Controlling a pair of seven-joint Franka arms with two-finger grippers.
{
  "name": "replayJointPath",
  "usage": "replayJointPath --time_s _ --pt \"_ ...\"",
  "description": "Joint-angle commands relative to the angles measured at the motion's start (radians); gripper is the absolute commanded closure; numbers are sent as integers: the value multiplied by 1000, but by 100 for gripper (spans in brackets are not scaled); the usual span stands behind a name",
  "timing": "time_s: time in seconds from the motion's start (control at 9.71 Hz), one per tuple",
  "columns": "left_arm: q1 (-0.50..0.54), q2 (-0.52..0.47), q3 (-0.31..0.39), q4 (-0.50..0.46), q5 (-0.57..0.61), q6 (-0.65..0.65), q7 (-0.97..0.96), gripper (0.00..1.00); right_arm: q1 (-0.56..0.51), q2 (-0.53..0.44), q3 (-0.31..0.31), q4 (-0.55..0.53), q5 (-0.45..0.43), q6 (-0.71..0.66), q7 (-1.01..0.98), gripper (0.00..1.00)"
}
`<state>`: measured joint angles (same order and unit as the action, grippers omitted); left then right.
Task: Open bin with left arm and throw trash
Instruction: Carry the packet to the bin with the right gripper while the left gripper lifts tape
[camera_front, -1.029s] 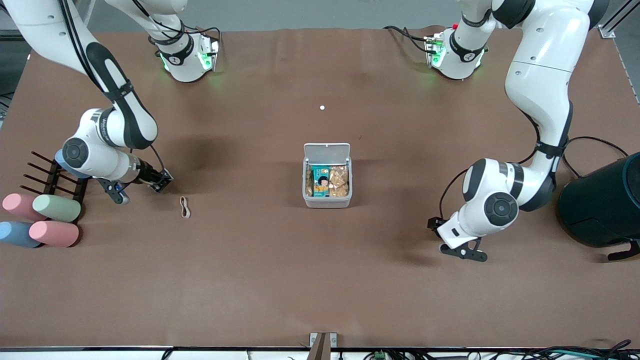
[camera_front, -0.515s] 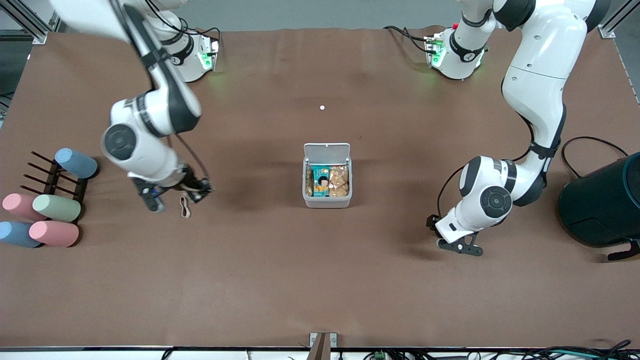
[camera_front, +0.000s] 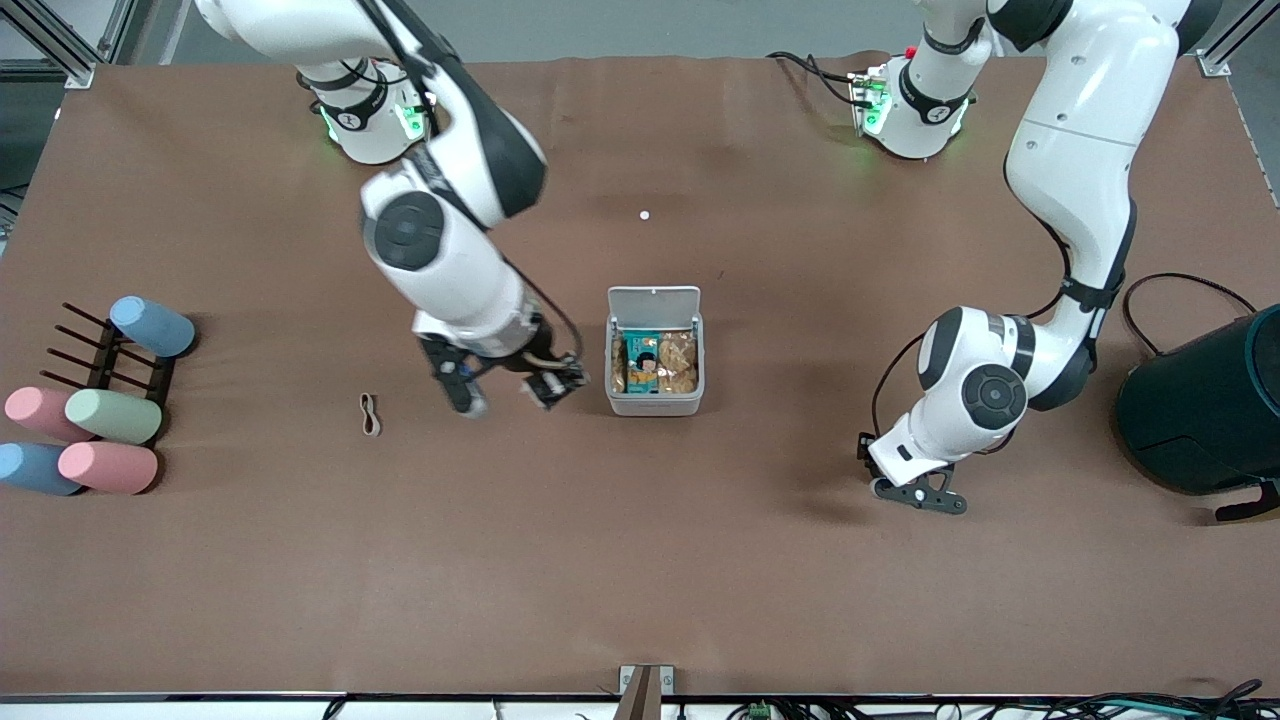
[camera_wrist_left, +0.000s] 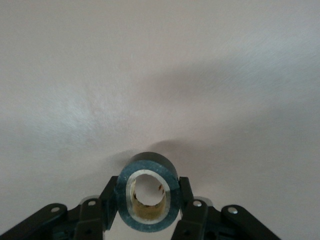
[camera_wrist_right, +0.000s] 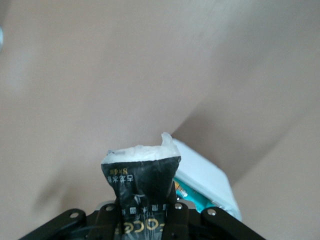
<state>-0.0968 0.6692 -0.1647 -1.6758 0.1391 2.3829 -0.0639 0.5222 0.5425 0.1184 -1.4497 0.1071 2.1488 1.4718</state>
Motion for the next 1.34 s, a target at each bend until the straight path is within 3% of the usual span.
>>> replayJointPath --time_s 0.0,0.51,0.72,0.93,1.03,1.13,1.24 --pt "8 -42 -36 50 7 -114 -17 100 71 83 -13 88 -44 -10 -174 95" --pt "-1 -63 -96 57 0 -128 -90 100 157 114 -13 65 -47 -41 -402 88" --pt "-6 -63 -113 74 -3 -148 -97 100 153 116 -13 55 -44 -64 -427 74" --pt "-9 -63 -148 120 -1 -204 -172 100 144 116 -13 54 -44 -104 -452 67" --pt "-9 -63 -165 122 -1 -208 -206 100 142 114 -13 54 -44 -102 -446 39" --pt "-9 -63 -189 120 -1 -209 -255 100 153 114 -14 54 -53 -102 -436 3" --pt "-6 -65 -223 122 0 -228 -320 100 156 113 -16 55 -52 -106 -436 0"
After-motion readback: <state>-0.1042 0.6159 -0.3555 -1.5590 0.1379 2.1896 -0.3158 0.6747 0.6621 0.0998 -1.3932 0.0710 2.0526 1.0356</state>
